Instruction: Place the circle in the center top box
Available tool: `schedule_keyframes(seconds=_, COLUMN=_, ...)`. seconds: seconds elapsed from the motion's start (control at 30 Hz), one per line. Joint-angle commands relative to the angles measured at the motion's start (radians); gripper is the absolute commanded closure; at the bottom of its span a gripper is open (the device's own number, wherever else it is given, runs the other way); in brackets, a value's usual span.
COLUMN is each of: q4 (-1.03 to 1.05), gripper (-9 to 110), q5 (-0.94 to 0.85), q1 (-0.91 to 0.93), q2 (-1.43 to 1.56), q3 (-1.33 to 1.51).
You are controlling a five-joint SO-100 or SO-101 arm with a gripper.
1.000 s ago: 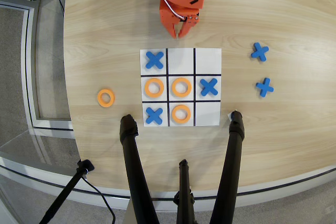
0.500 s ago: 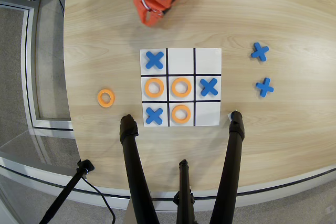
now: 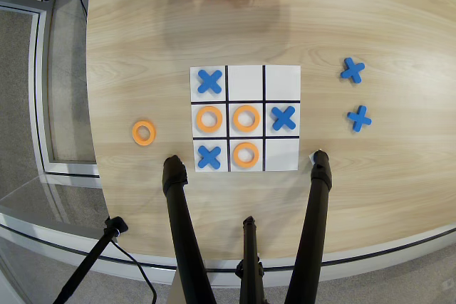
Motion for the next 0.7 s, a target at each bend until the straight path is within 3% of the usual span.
schedule_keyframes(seconds=0.0, q4=-0.002, gripper=101, q5=0.005, q1=-0.015, q2=0.020, q3=0.055)
schedule_keyframes(seconds=0.67, q4=-0.002, gripper=101, q5=0.005, q1=-0.037, q2=0.018, q3=0.055)
